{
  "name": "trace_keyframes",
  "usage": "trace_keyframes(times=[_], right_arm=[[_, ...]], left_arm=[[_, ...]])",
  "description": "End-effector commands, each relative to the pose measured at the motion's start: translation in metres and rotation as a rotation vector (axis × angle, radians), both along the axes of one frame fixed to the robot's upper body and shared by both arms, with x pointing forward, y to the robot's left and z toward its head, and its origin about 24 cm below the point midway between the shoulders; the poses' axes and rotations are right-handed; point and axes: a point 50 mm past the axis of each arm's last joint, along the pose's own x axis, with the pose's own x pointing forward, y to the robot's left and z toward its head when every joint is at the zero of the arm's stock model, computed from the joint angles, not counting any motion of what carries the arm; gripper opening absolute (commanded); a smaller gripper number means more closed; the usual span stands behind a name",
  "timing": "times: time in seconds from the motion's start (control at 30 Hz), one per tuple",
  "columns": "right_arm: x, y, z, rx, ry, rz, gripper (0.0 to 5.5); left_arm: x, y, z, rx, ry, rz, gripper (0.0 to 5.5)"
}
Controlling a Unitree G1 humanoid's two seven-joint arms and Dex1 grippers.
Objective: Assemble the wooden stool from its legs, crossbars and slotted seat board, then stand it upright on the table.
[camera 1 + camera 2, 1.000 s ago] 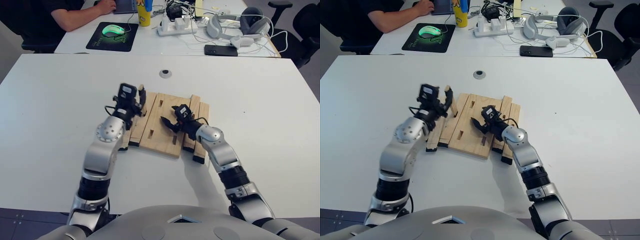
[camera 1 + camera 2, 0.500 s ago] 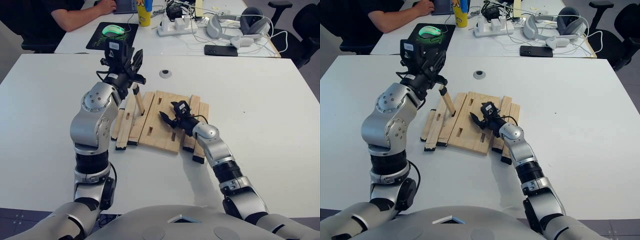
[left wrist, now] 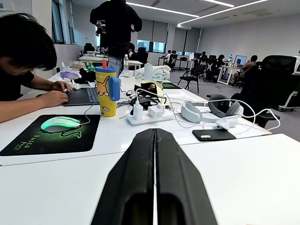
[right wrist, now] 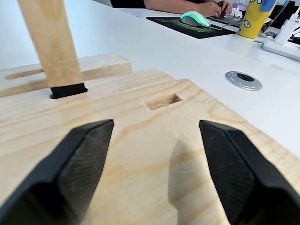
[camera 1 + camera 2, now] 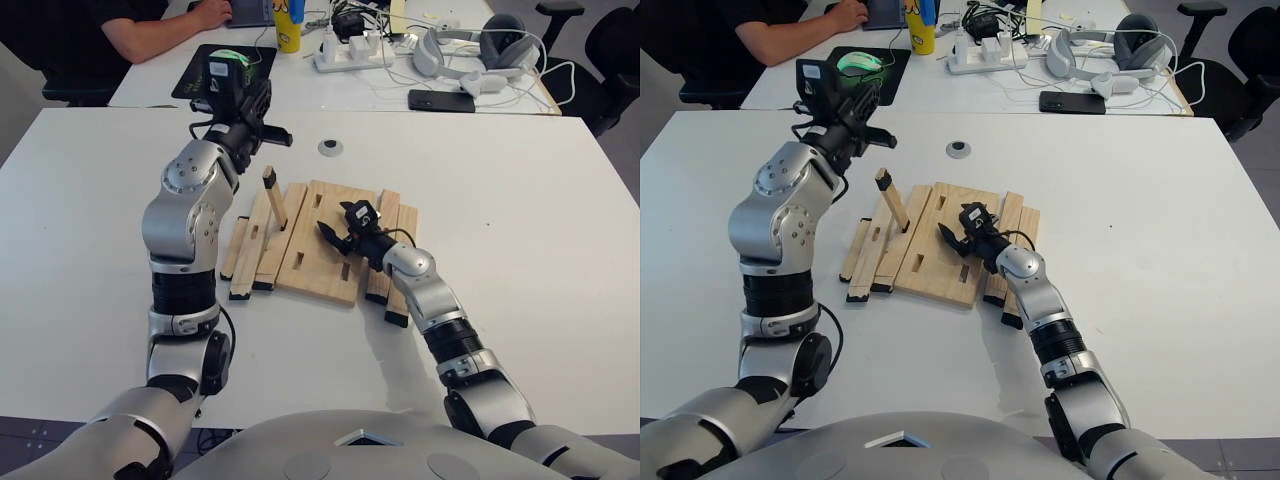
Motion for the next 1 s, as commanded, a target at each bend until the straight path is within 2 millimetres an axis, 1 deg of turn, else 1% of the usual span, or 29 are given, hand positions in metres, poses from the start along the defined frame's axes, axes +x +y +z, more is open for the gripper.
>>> trace_keyframes(times=[0.03, 0.17, 0.3, 0.33, 0.37, 0.43, 0.47, 0.5, 0.53, 0.57, 0.67, 0.77, 0.9, 1.0], right_arm=[[-0.014, -0.005, -0.030, -0.065, 0.133, -0.004, 3.37], [-0.016, -0.003, -0.030, -0.067, 0.136, 0.009, 3.37], [-0.017, -0.002, -0.031, -0.069, 0.139, 0.016, 3.37], [-0.017, -0.002, -0.031, -0.071, 0.139, 0.017, 3.37], [-0.017, -0.003, -0.030, -0.072, 0.138, 0.017, 3.37], [-0.017, -0.002, -0.029, -0.069, 0.134, 0.019, 3.37], [-0.016, -0.002, -0.028, -0.068, 0.131, 0.021, 3.37], [-0.016, -0.001, -0.026, -0.067, 0.128, 0.023, 3.37], [-0.016, -0.001, -0.025, -0.064, 0.126, 0.024, 3.37], [-0.016, -0.001, -0.025, -0.064, 0.125, 0.023, 3.37], [-0.016, -0.001, -0.024, -0.063, 0.125, 0.021, 3.37], [-0.016, -0.001, -0.024, -0.062, 0.126, 0.016, 3.37], [-0.016, -0.001, -0.025, -0.061, 0.129, 0.014, 3.37], [-0.016, -0.002, -0.027, -0.063, 0.133, 0.010, 3.37]], left_arm=[[0.005, -0.001, 0.022, -0.026, -0.067, 0.012, 0.05], [0.009, -0.006, 0.012, -0.004, -0.029, -0.008, 0.05], [0.008, -0.010, 0.018, -0.009, -0.053, -0.011, 0.05], [0.008, -0.011, 0.014, -0.009, -0.034, -0.013, 0.05], [0.009, -0.013, 0.001, -0.005, 0.020, -0.015, 0.05], [0.005, -0.014, -0.041, 0.006, 0.210, -0.028, 0.05], [0.001, -0.013, -0.065, 0.020, 0.303, -0.031, 0.05], [-0.005, -0.011, -0.083, 0.045, 0.365, -0.031, 0.05], [-0.009, -0.011, -0.093, 0.040, 0.408, -0.035, 0.05], [-0.011, -0.012, -0.096, 0.062, 0.410, -0.047, 0.05], [-0.010, -0.015, -0.090, 0.076, 0.375, -0.055, 0.05], [-0.004, -0.016, -0.075, 0.072, 0.308, -0.046, 0.05], [0.002, -0.016, -0.048, 0.048, 0.197, -0.028, 0.05], [0.003, -0.011, -0.025, 0.022, 0.117, -0.008, 0.05]])
